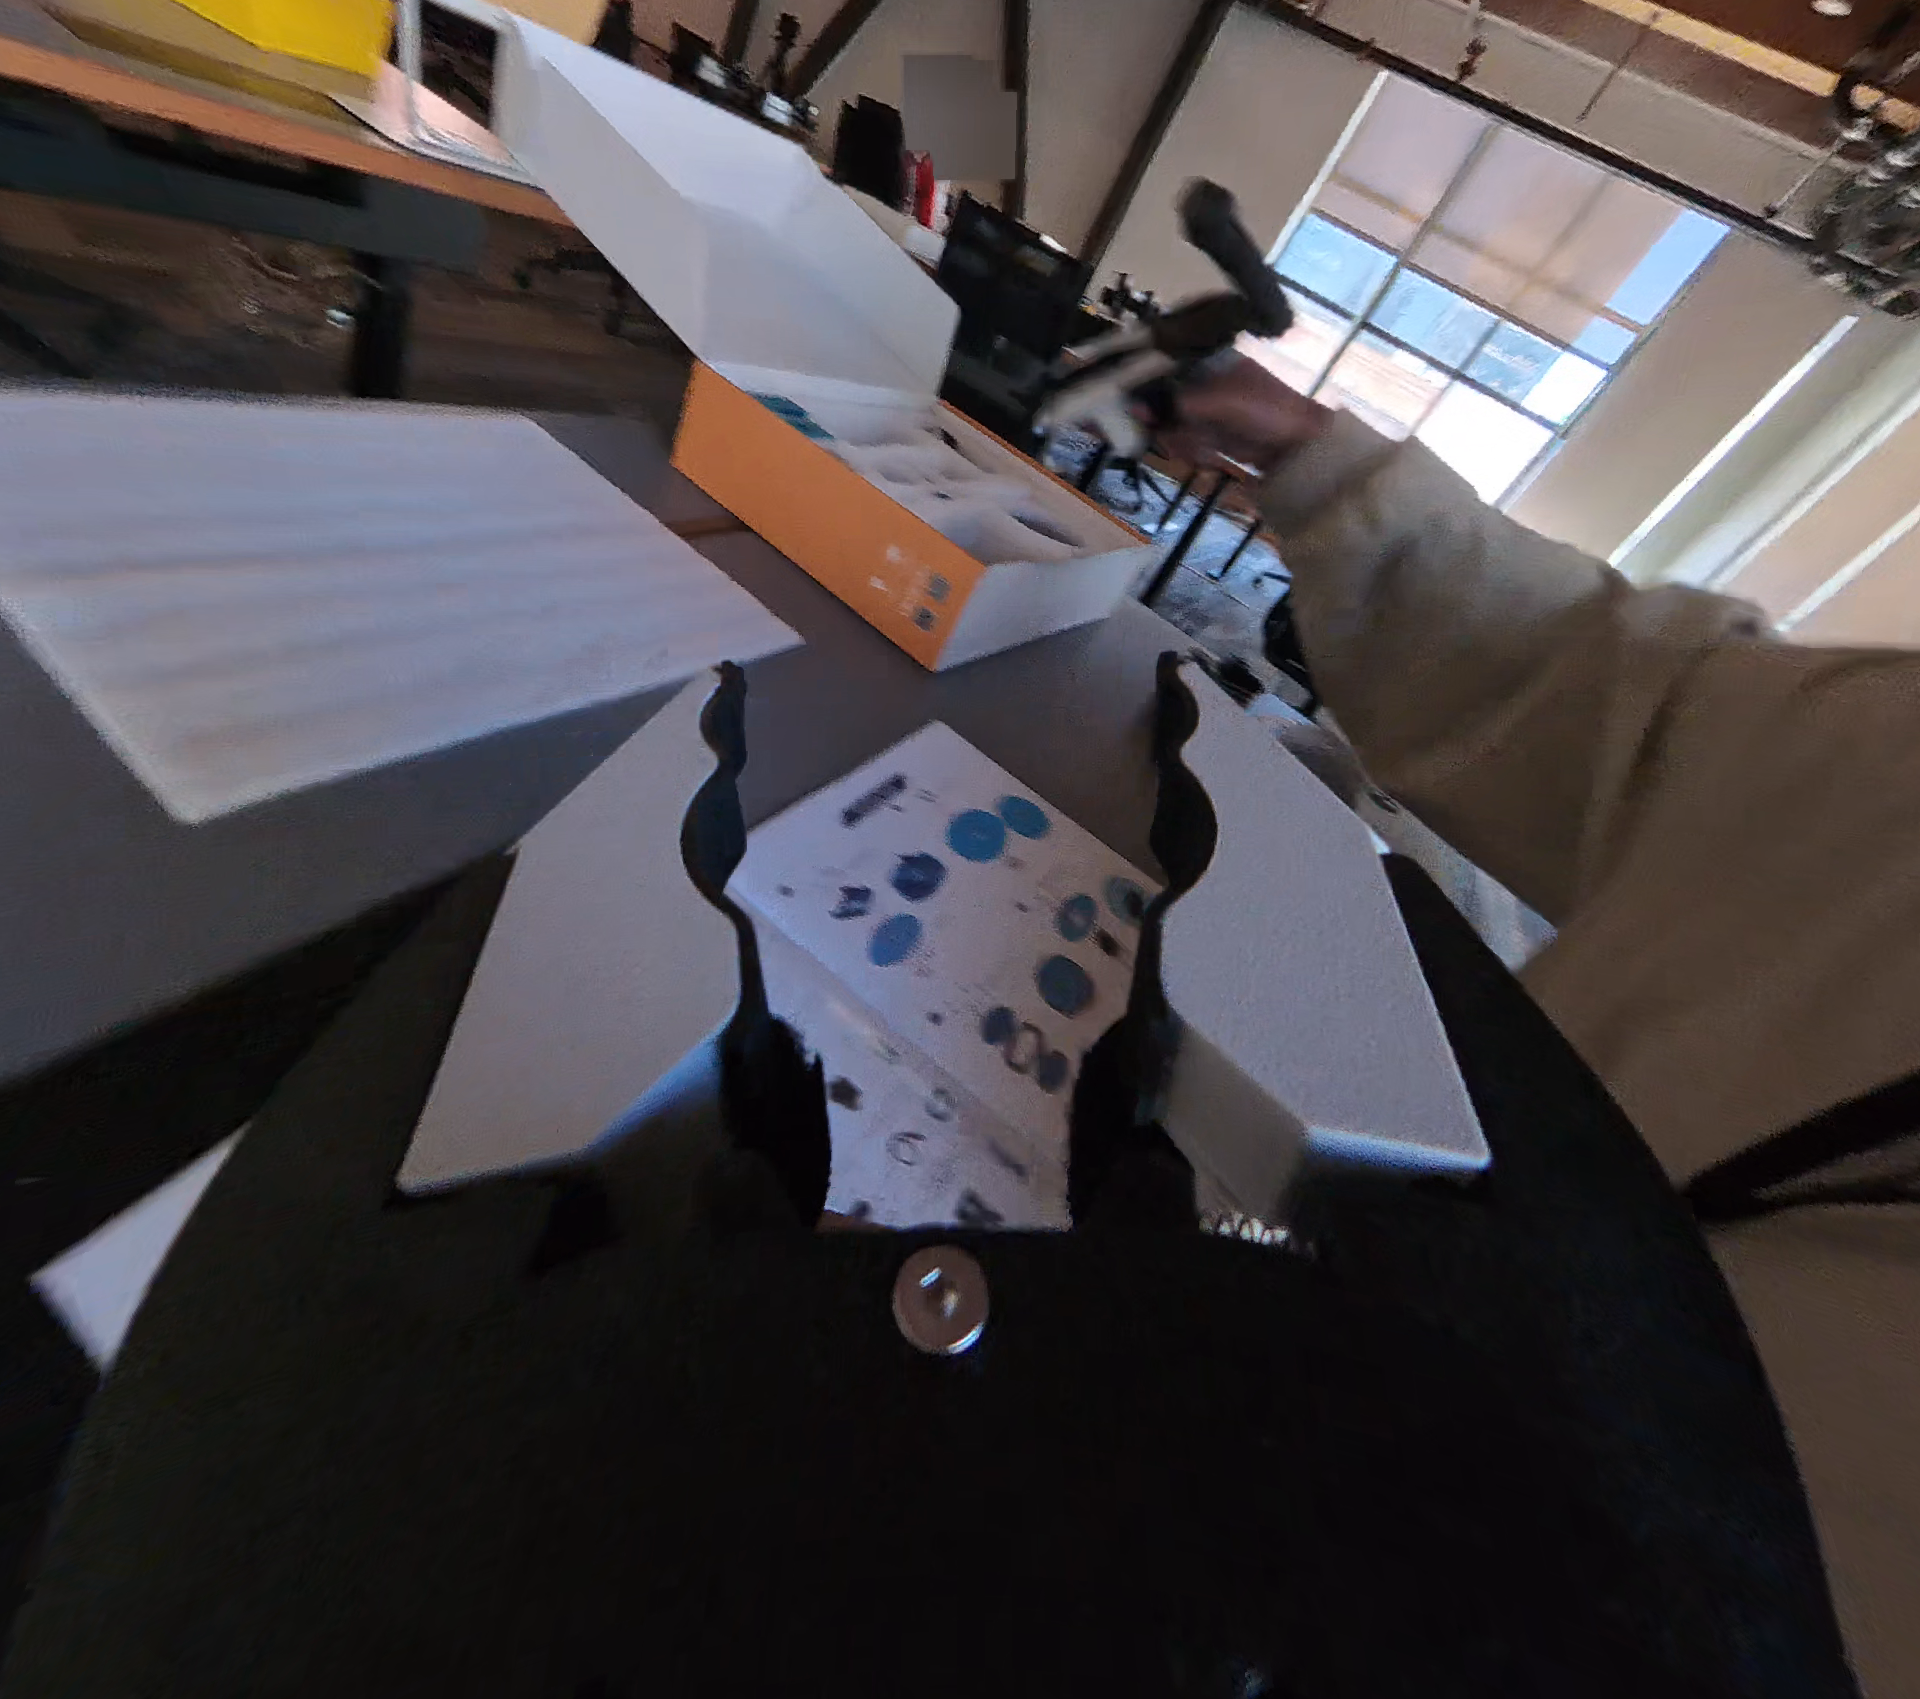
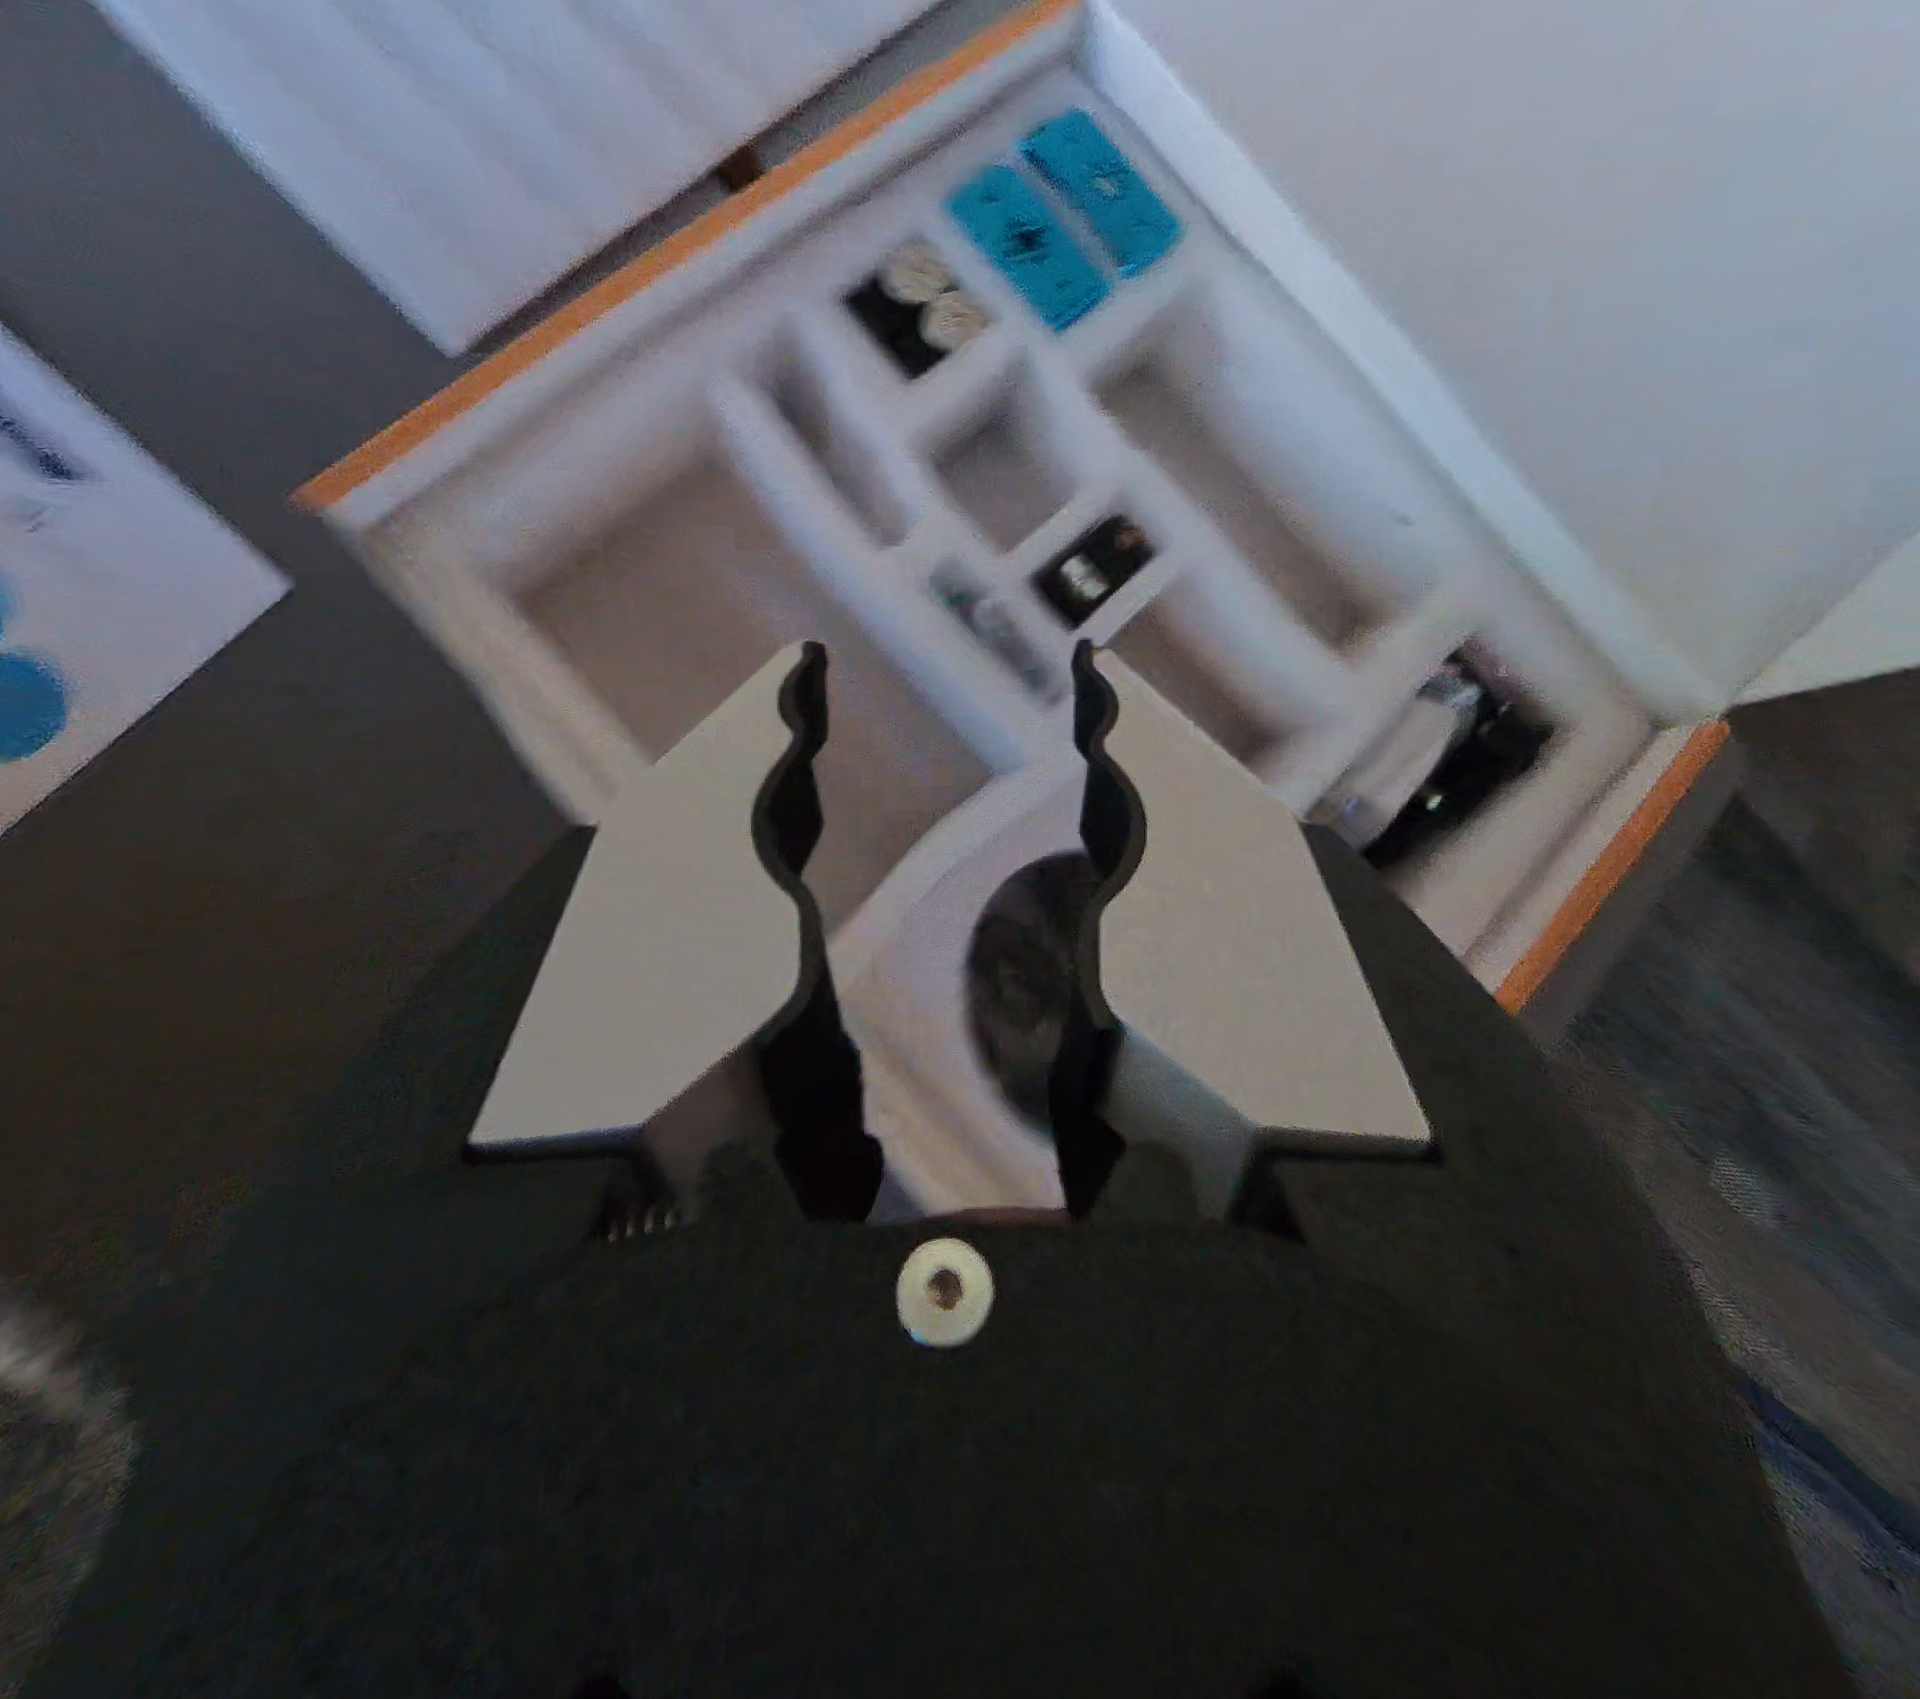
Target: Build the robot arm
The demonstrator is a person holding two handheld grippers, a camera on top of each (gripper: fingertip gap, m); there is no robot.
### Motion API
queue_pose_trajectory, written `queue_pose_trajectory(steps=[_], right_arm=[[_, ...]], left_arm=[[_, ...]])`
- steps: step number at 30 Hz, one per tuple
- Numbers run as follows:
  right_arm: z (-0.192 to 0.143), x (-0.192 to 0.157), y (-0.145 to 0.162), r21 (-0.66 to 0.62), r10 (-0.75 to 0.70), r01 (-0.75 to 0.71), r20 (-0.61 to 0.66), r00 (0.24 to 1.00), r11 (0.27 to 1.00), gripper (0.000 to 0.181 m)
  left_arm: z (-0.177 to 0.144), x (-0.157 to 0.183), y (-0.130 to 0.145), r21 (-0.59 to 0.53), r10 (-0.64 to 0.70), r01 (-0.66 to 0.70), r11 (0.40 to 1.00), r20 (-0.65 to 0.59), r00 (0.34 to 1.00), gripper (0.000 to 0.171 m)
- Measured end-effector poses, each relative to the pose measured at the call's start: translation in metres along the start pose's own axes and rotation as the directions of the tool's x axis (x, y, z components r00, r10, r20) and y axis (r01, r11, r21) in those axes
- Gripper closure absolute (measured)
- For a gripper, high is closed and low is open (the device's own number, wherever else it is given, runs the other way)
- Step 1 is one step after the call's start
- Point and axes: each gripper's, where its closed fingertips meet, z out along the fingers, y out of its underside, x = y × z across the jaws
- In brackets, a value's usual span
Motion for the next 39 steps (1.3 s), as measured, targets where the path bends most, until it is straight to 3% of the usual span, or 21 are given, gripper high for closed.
queue_pose_trajectory(steps=[4,8,12,14,18,27,35,39], right_arm=[[0.061,0.066,-0.019,-0.076,0.108,-0.103,0.061,0.992,0.992,0.142],[0.093,0.055,-0.002,-0.298,0.220,-0.153,0.206,0.953,0.942,0.143],[0.096,0.045,0.027,-0.433,-0.079,0.174,0.228,0.970,0.884,0.146],[0.098,0.046,0.028,-0.427,-0.199,0.299,0.263,0.944,0.853,0.142],[0.111,0.042,0.025,-0.376,-0.264,0.405,0.372,0.890,0.833,0.150],[0.117,0.045,0.035,-0.364,-0.390,0.578,0.473,0.790,0.731,0.142],[0.116,0.047,0.031,-0.362,-0.555,0.676,0.391,0.735,0.641,0.142],[0.117,0.045,0.034,-0.374,-0.543,0.664,0.386,0.746,0.647,0.141]], left_arm=[[0.015,0.022,0.038,-0.057,0.053,-0.051,0.997,0.027,0.998,0.093],[0.030,0.017,0.044,-0.156,0.264,-0.245,0.957,0.117,0.957,0.093],[0.052,0.007,0.026,-0.203,0.423,-0.395,0.896,0.120,0.898,0.093],[0.061,0.001,0.020,-0.219,0.464,-0.434,0.874,0.108,0.879,0.093],[0.066,0.001,0.018,-0.197,0.487,-0.467,0.862,0.063,0.871,0.093],[0.053,-0.002,0.011,-0.097,0.423,-0.416,0.904,0.075,0.903,0.093],[0.052,-0.006,0.015,-0.121,0.455,-0.443,0.888,0.095,0.885,0.094],[0.052,-0.003,0.015,-0.109,0.446,-0.437,0.893,0.083,0.891,0.094]])
